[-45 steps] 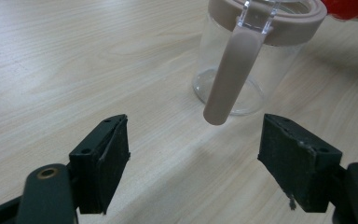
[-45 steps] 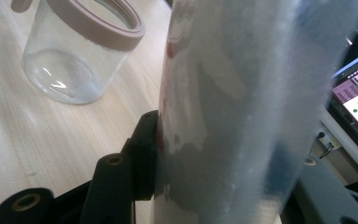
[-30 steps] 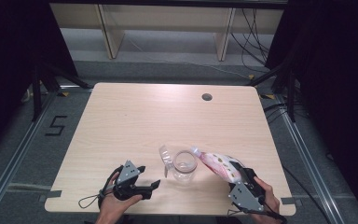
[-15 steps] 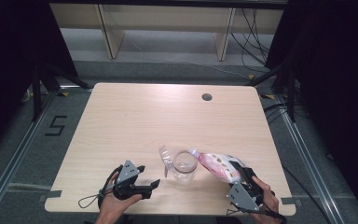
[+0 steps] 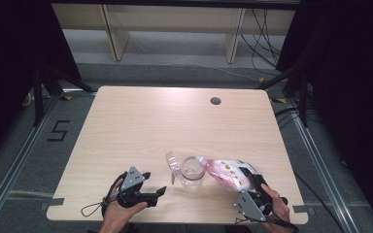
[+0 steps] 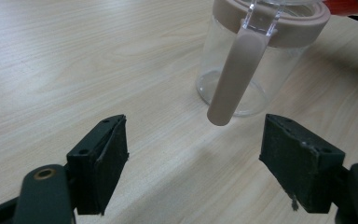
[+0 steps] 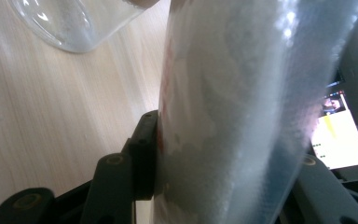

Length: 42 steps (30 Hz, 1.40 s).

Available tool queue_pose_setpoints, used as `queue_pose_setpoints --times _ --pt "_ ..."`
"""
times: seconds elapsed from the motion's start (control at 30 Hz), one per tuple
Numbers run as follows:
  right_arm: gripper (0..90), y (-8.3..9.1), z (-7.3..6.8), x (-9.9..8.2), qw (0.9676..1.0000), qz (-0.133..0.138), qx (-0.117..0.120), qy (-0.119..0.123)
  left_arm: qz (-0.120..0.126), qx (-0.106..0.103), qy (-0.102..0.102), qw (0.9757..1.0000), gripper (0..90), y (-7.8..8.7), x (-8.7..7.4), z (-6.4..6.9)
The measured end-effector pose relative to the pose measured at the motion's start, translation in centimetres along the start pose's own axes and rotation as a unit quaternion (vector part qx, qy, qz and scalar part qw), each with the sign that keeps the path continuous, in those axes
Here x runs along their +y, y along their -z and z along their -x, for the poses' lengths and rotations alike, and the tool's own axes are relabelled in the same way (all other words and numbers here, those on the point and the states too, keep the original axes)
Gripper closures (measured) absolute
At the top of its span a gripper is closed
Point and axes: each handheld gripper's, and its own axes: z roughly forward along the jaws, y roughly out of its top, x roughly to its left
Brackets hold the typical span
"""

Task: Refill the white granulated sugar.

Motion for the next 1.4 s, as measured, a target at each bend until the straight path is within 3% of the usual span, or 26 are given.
queue_pose_setpoints --times 0.03,0.17,0.2,0.3,0.4,0.5,0.57,0.67,0.7,0.83,0.87,0.97,1.0,1.07,1.13,1.17,1.2,1.23,1.27,1.3,1.33,1.4 --pt "54.3 0.01 0.14 0.09 0.9998 0.0 -0.003 0.02 0.003 0.0 0.004 1.0 22.5 -0.05 0.0 0.06" --pt "54.4 0.11 0.11 0.13 0.9997 -0.006 -0.014 0.02 0.0 0.0 0.001 1.0 22.5 -0.03 0.0 0.03" --pt "54.3 0.03 0.3 0.17 0.9987 -0.003 -0.024 0.044 0.003 -0.001 0.011 0.9999 22.5 -0.12 -0.03 0.14" --pt "54.4 0.02 0.17 0.1 0.9988 -0.006 -0.024 0.041 0.003 -0.001 0.011 0.9999 22.5 -0.12 -0.04 0.14" --pt "54.4 0.22 0.0 0.28 0.9972 -0.014 -0.032 0.065 0.003 0.0 0.007 1.0 22.5 -0.08 -0.02 0.1" --pt "54.4 0.21 -0.11 0.35 0.9969 -0.013 -0.034 0.07 0.003 0.0 0.005 1.0 22.5 -0.06 0.0 0.07" --pt "54.5 0.11 -0.17 0.36 0.9943 -0.015 -0.045 0.095 0.004 -0.001 0.004 1.0 22.5 -0.05 -0.01 0.08" --pt "54.5 0.09 -0.3 0.33 0.9934 -0.016 -0.051 0.102 0.003 -0.001 0.007 1.0 22.5 -0.08 -0.02 0.11" --pt "54.5 0.12 0.02 0.53 0.9892 -0.013 -0.056 0.135 0.003 0.0 0.008 1.0 22.5 -0.09 -0.02 0.12" --pt "54.6 0.1 -0.4 0.41 0.9897 -0.022 -0.065 0.126 0.003 0.0 0.005 1.0 22.5 -0.06 -0.01 0.1" --pt "54.6 0.11 0.03 0.63 0.9832 -0.019 -0.069 0.168 0.003 0.0 0.005 1.0 22.5 -0.06 -0.01 0.1" --pt "54.6 0.12 0.08 0.63 0.9827 -0.02 -0.068 0.171 0.003 -0.001 0.005 1.0 22.5 -0.07 -0.01 0.12" --pt "54.7 0.04 -0.24 0.39 0.9865 -0.024 -0.066 0.148 0.004 -0.002 0.007 1.0 22.6 -0.07 -0.02 0.14" --pt "54.7 0.12 -0.34 0.36 0.9864 -0.032 -0.07 0.145 0.004 -0.002 0.01 0.9999 22.6 -0.09 -0.03 0.16" --pt "54.7 0.14 0.06 0.63 0.976 -0.029 -0.082 0.2 0.004 -0.001 0.005 1.0 22.6 -0.04 0.0 0.12" --pt "54.8 0.13 0.02 0.61 0.9762 -0.03 -0.081 0.199 0.004 -0.001 0.007 1.0 22.6 -0.06 -0.01 0.13" --pt "54.8 0.16 -0.34 0.4 0.9812 -0.037 -0.084 0.17 0.004 -0.001 0.007 1.0 22.6 -0.06 -0.01 0.13" --pt "54.8 0.16 -0.34 0.4 0.9812 -0.037 -0.084 0.17 0.004 -0.002 0.009 1.0 22.6 -0.07 -0.02 0.15" --pt "54.8 0.13 -0.29 0.43 0.9797 -0.035 -0.085 0.178 0.004 -0.002 0.01 0.9999 22.6 -0.09 -0.03 0.17" --pt "54.8 0.16 0.03 0.64 0.9735 -0.032 -0.092 0.207 0.003 -0.002 0.008 1.0 22.6 -0.08 -0.03 0.17" --pt "54.8 0.08 -0.29 0.44 0.978 -0.036 -0.088 0.186 0.002 -0.003 0.007 1.0 22.6 -0.08 -0.03 0.18" --pt "54.9 0.02 -0.28 0.44 0.9753 -0.038 -0.089 0.199 0.003 -0.003 0.009 1.0 22.6 -0.1 -0.03 0.2"
